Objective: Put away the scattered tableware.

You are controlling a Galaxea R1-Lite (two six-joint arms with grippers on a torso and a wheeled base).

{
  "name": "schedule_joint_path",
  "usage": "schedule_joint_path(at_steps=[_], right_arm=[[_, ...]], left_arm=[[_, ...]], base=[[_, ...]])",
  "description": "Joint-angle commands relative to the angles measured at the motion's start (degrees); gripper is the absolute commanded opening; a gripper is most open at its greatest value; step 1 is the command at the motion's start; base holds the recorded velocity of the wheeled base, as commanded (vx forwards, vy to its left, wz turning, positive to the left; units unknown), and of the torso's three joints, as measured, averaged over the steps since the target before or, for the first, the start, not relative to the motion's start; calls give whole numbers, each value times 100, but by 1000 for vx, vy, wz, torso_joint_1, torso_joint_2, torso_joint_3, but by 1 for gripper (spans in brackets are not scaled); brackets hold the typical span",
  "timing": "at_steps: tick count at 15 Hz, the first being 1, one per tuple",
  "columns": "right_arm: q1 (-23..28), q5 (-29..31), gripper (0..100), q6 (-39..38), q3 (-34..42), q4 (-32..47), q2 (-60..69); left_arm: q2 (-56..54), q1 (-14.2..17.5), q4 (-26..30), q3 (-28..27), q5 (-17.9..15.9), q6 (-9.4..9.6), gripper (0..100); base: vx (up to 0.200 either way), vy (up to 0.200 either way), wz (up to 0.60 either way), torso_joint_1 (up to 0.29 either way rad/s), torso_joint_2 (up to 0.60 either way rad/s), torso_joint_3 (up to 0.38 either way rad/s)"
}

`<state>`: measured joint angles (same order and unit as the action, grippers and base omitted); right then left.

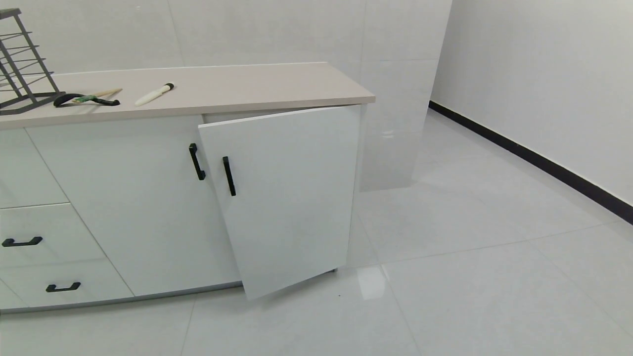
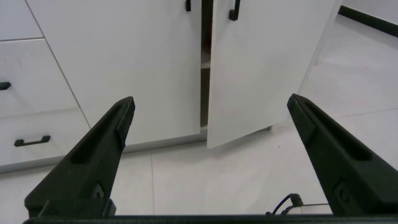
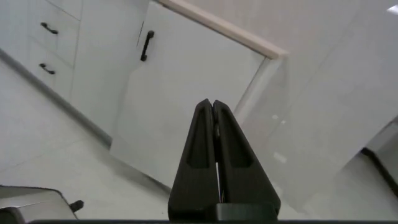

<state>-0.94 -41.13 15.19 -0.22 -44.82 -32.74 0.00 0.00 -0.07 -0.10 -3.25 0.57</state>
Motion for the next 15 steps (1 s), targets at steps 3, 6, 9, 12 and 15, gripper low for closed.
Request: schedule_joint_path(at_steps=[3, 6, 9, 12, 15], right_arm=[[217, 0, 0, 28, 22, 1978, 2782], [103, 554, 0, -104, 22, 2707, 3274], [94, 2619, 0, -1185, 4, 4280, 3274], [103, 3498, 0, -1413, 22, 4201, 3274], [103, 4104, 0, -1510, 4, 4500, 3266]], left_arm=[[0, 0, 7, 1, 0, 4, 100], [0, 0, -1, 1, 9, 4, 100], [0, -9, -1, 1, 0, 4, 100], [0, 0, -1, 1, 9, 39, 100], [0, 0, -1, 1, 18, 22, 100]], base=[[0, 0, 0, 0, 0, 0], [0, 0, 0, 0, 0, 0], [0, 0, 0, 0, 0, 0], [0, 0, 0, 0, 0, 0], [0, 0, 0, 0, 0, 0]])
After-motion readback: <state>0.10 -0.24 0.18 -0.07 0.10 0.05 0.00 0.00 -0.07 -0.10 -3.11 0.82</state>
